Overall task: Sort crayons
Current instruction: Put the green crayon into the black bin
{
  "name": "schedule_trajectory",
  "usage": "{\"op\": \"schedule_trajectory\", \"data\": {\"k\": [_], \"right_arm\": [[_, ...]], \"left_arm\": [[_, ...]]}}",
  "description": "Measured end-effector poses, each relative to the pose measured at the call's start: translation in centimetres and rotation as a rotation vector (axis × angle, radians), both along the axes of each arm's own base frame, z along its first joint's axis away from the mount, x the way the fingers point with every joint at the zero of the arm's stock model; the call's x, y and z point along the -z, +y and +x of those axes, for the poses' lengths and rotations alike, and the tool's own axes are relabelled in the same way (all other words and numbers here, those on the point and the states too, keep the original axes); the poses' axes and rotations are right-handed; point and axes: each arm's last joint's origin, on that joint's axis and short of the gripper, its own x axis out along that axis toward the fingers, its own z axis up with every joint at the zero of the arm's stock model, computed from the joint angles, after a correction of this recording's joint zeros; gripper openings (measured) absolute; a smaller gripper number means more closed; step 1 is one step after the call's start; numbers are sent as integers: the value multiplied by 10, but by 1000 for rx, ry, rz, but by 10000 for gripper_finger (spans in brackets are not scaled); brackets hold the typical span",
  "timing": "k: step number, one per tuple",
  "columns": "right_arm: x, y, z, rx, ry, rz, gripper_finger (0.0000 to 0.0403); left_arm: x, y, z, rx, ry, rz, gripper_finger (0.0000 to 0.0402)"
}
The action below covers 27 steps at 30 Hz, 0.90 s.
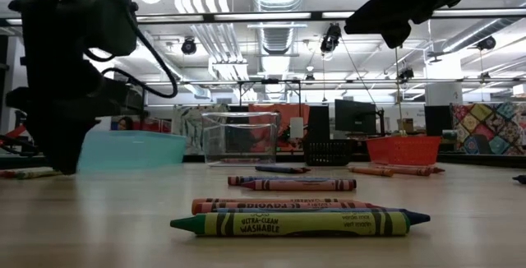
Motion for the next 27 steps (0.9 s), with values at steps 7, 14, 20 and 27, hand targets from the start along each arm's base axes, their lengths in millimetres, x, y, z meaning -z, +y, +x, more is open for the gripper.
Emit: {"op": "schedule_trajectory", "data": {"k": [7, 14, 20, 27], "right_arm": [[0, 0, 0, 5, -4, -4, 59], [0, -1, 0, 20, -2, -11, 59], [0, -1, 0, 21, -2, -10, 59], [0, -1, 0, 24, -3, -1, 59]], "left_arm": [[-14, -4, 3, 26, 9, 7, 123], [-9, -7, -5, 15, 27, 48, 123], [-4, -7, -6, -1, 0, 77, 123], [5, -5, -13, -24, 9, 83, 123]]}}
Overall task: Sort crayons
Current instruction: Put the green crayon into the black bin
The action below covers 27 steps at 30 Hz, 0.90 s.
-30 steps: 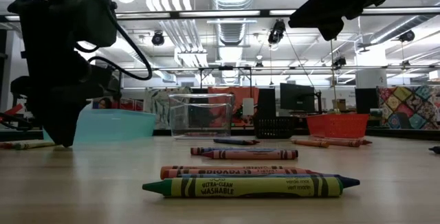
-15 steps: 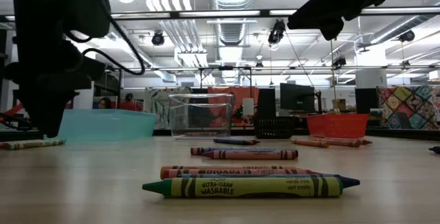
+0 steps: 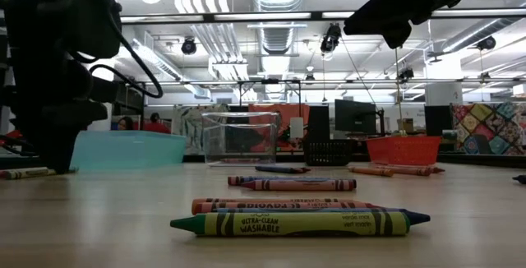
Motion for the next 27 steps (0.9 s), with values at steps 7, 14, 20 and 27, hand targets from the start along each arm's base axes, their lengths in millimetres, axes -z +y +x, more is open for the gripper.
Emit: {"op": "schedule_trajectory", "data": {"k": [7, 14, 20, 27], "right_arm": [[0, 0, 0, 0, 0, 0, 59], [0, 0, 0, 1, 0, -1, 59], [0, 0, 0, 2, 0, 3, 59], [0, 0, 0, 2, 0, 3, 59]], "left_arm": [[1, -4, 5, 8, -60, -28, 123], [-4, -9, 12, 46, -103, -53, 123], [-11, -11, 12, 89, -64, -42, 123], [-6, -7, 2, 76, 5, 22, 123]]}}
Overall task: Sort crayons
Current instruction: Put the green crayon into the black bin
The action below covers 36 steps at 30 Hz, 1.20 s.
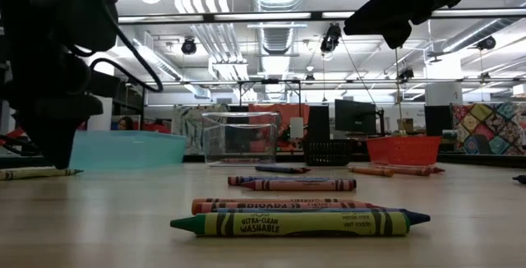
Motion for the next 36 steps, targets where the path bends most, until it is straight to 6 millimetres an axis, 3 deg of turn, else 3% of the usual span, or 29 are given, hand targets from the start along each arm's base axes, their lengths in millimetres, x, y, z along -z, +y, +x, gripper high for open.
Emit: {"op": "schedule_trajectory", "data": {"k": [14, 24, 29, 36], "right_arm": [[0, 0, 0, 0, 0, 0, 59], [0, 0, 0, -1, 1, -3, 59], [0, 0, 0, -2, 1, -5, 59], [0, 0, 0, -3, 1, -5, 59]], "left_arm": [[11, -1, -3, 9, -40, -14, 117], [14, -1, -1, 14, -79, -32, 10], [8, -3, 3, 33, -86, -26, 7], [-19, -5, 18, 132, -262, 39, 1]]}}
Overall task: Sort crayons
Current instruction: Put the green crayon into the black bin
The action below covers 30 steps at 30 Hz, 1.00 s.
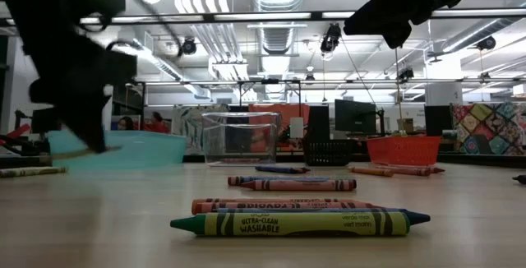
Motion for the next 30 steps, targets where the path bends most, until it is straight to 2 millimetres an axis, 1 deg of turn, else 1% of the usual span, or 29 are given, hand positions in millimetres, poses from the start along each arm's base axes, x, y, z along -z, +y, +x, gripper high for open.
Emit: {"op": "schedule_trajectory", "data": {"k": [3, 5, 9, 13, 17, 20, 23, 30], "right_arm": [[0, 0, 0, 0, -1, 0, 59], [0, 0, 2, 0, -10, 3, 59], [2, 2, 9, -4, -41, 2, 59], [8, 6, 24, -27, -91, -51, 59], [13, 11, 43, -57, -210, -144, 59], [16, 14, 54, -63, -310, -202, 59], [16, 16, 61, -60, -396, -235, 59], [7, 20, 76, -68, -439, -230, 59]], "left_arm": [[-17, 0, 7, 75, -136, 54, 1], [-30, -1, 13, 146, -262, 94, 1], [-64, -6, 27, 356, -536, 185, 0], [-97, -11, 37, 520, -802, 317, 0], [-115, -15, 43, 666, -964, 475, 0], [-119, -16, 49, 681, -1030, 545, 0], [-118, -15, 56, 660, -1063, 573, 0], [-105, -14, 74, 629, -1092, 594, 0]]}}
